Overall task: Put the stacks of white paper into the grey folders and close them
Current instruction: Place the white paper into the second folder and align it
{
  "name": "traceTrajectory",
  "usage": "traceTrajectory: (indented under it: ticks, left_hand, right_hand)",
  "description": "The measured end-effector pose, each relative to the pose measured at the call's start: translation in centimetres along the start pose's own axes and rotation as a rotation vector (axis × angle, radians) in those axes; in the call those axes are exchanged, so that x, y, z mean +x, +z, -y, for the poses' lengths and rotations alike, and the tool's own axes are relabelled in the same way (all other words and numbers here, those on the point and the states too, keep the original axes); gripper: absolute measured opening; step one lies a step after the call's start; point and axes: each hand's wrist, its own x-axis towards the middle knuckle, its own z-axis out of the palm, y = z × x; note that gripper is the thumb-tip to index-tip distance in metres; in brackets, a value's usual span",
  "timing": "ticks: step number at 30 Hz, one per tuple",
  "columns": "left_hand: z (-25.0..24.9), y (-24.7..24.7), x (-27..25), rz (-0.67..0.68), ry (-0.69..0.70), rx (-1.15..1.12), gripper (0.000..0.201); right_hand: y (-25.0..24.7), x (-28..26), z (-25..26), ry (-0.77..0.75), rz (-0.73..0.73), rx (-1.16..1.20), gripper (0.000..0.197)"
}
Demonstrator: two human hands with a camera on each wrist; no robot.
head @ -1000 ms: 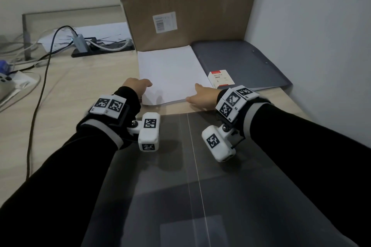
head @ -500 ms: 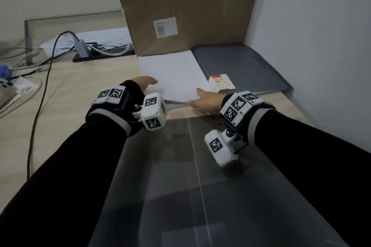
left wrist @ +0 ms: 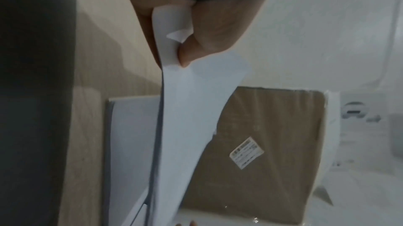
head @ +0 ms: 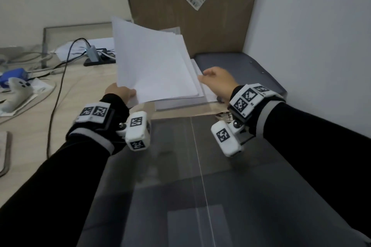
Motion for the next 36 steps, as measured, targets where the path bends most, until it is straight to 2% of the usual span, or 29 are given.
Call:
traceTrajectory:
  ticks: [2, 4, 7, 9, 11, 13, 14, 16, 18, 21, 26, 31, 36]
  left_hand:
    - [1.3, -1.6, -1.2, 0.08, 0.019, -0.199, 0.045]
    - [2.3, -2.6, -3.1, 0.2, 0.033, -0.427, 0.041]
    - [3.3, -3.0, -6.2, 0.376, 0.106, -0.529, 0.037]
    - [3.7, -3.3, -8.0, 0.473, 0.173, -0.515, 0.037]
    - [3.8, -3.6, -9.2, 0.519, 0.212, -0.458, 0.04]
    - [2.8, -3.9, -10.2, 0.498, 0.249, -0.436, 0.036]
    - [2.2, -4.2, -10.6, 0.479, 0.279, -0.459, 0.028]
    - [0.6, -4.5, -11.3, 0.457, 0.35, -0.57, 0.015]
    - [-0.3, -4.4, -11.7, 0.426, 0.398, -0.669, 0.016]
    - [0.5, -3.0, -12.1, 0.413, 0.368, -0.666, 0.019]
    - [2.4, -0.4, -13.1, 0.459, 0.243, -0.572, 0.037]
    - [1.0, -1.2, -12.4, 0.423, 0.183, -0.583, 0.029]
    - [3.0, -0.2, -12.0, 0.448, 0.09, -0.589, 0.029]
  right_hand:
    - [-1.0, -0.5, 0.7, 0.058, 0.011, 0.116, 0.062]
    - [-1.8, -1.2, 1.4, 0.153, 0.114, 0.308, 0.071]
    - [-2.8, -2.9, 2.3, 0.21, 0.322, 0.652, 0.05]
    - [-3.5, -4.5, 2.7, 0.201, 0.331, 0.789, 0.037]
    - [-4.0, -5.9, 2.9, 0.129, 0.279, 0.806, 0.037]
    - [-4.3, -7.2, 3.2, 0.012, 0.198, 0.763, 0.039]
    - [-4.4, -7.9, 3.4, -0.038, 0.152, 0.746, 0.039]
    - [-4.4, -9.2, 3.9, -0.117, 0.077, 0.72, 0.036]
    - [-4.1, -10.4, 3.9, -0.163, 0.06, 0.708, 0.027]
    - [-2.9, -11.7, 2.2, -0.115, 0.116, 0.699, 0.021]
    - [-1.3, -12.8, -0.7, 0.014, 0.136, 0.738, 0.044]
    - [-1.8, -12.6, 0.0, -0.012, 0.068, 0.687, 0.044]
    - [-0.1, -13.2, -1.3, 0.018, 0.089, 0.604, 0.04]
